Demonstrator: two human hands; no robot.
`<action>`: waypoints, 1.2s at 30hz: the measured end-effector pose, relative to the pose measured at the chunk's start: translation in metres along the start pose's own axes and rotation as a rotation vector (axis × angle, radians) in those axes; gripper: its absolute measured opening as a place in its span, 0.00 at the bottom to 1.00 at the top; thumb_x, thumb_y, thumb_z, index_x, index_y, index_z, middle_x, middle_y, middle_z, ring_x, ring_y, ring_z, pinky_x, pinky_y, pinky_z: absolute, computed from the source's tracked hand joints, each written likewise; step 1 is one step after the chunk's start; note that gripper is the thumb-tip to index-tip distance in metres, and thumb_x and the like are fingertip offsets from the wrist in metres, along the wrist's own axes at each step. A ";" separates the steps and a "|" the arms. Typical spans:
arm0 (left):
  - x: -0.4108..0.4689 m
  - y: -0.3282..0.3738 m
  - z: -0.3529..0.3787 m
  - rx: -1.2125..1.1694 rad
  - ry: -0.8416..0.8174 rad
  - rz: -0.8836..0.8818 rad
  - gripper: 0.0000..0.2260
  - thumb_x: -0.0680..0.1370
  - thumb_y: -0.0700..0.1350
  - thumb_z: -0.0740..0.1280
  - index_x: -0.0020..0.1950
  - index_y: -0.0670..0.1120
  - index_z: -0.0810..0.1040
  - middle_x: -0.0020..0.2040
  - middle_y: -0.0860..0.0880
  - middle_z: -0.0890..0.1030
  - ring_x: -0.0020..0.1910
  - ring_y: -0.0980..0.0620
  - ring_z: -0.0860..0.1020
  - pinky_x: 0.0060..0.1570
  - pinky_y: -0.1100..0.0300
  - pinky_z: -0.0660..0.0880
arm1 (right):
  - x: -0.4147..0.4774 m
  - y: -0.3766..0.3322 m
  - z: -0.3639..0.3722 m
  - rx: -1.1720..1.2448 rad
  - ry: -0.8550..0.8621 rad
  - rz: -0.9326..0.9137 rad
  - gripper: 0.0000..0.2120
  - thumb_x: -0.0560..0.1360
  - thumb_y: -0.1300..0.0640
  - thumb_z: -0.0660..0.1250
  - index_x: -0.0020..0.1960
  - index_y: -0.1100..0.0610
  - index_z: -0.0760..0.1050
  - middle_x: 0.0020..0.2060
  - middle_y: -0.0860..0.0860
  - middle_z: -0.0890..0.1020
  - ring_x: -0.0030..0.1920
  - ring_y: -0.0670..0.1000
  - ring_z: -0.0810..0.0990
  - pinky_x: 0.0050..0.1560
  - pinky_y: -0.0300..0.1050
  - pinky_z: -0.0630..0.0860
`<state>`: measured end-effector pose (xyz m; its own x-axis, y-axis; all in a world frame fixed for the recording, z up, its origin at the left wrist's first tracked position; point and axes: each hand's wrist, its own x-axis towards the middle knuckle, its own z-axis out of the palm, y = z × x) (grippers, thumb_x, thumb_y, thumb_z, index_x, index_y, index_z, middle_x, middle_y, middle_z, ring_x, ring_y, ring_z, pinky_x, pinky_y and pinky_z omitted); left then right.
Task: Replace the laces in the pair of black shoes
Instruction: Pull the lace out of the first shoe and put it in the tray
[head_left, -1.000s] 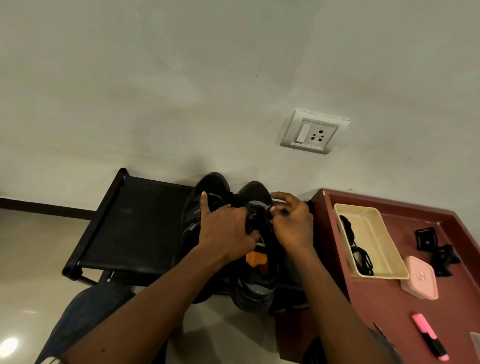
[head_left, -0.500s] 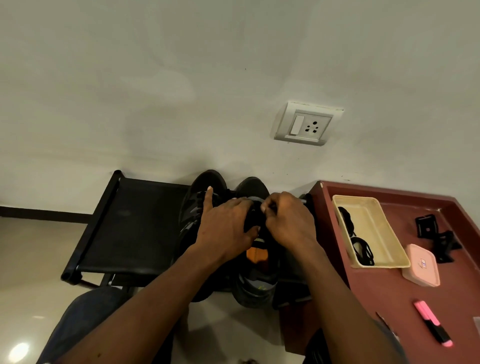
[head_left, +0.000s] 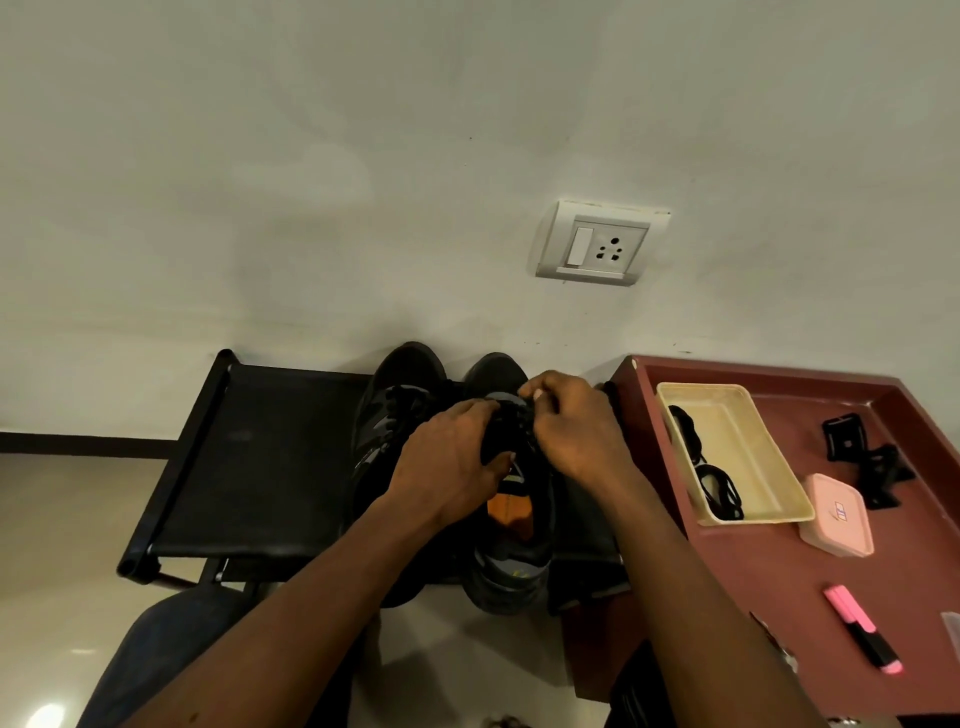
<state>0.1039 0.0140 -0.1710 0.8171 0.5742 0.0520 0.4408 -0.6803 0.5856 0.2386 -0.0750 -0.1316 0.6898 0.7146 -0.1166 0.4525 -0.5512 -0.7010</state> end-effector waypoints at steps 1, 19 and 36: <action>0.000 0.000 0.000 -0.003 0.000 -0.001 0.23 0.78 0.53 0.71 0.72 0.50 0.74 0.67 0.51 0.79 0.64 0.49 0.78 0.64 0.49 0.77 | -0.001 0.000 0.000 -0.085 -0.044 -0.024 0.06 0.83 0.56 0.66 0.54 0.49 0.82 0.42 0.43 0.81 0.39 0.40 0.79 0.37 0.33 0.71; 0.003 0.000 0.004 -0.032 0.025 0.003 0.26 0.79 0.54 0.70 0.76 0.49 0.72 0.69 0.50 0.78 0.67 0.50 0.77 0.69 0.50 0.74 | 0.002 0.006 -0.008 0.060 0.312 0.117 0.08 0.79 0.57 0.70 0.43 0.47 0.80 0.43 0.41 0.82 0.43 0.42 0.81 0.35 0.37 0.71; 0.005 -0.003 0.005 -0.037 -0.006 -0.031 0.21 0.79 0.53 0.71 0.70 0.50 0.75 0.63 0.50 0.79 0.61 0.50 0.77 0.65 0.51 0.76 | 0.001 0.006 -0.005 0.200 0.034 0.194 0.04 0.79 0.52 0.71 0.45 0.48 0.82 0.41 0.43 0.84 0.42 0.42 0.82 0.42 0.39 0.76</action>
<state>0.1084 0.0160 -0.1768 0.8057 0.5916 0.0287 0.4516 -0.6449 0.6165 0.2454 -0.0796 -0.1327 0.7728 0.5870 -0.2411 0.1915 -0.5780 -0.7933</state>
